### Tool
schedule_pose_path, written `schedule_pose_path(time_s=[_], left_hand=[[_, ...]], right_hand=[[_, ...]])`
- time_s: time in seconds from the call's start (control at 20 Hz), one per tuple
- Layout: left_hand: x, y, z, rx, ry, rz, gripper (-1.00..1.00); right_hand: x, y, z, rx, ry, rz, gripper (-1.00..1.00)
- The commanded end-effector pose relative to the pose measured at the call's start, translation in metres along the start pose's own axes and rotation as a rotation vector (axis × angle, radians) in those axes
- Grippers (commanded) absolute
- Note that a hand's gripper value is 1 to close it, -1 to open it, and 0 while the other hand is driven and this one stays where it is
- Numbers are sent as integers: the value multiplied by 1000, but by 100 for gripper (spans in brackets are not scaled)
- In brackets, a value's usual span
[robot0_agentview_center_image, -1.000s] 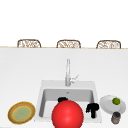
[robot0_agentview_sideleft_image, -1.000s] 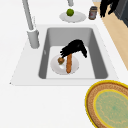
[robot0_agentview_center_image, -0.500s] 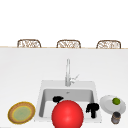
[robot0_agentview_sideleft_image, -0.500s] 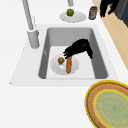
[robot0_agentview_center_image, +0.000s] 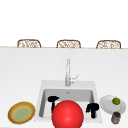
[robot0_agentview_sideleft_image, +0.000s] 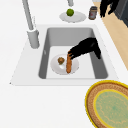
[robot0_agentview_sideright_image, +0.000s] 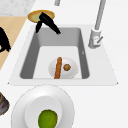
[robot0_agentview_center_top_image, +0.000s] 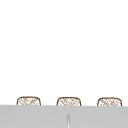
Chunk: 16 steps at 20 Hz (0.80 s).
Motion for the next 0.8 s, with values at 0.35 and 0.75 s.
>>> schedule_pose_path(time_s=[0.35, 0.75], left_hand=[[66, -1, 3, -5, 58, -3, -100], [112, -10, -1, 17, 64, -4, -100]], right_hand=[[0, 0, 0, 0, 0, 0, 0], [0, 0, 0, 0, 0, 0, 0]])
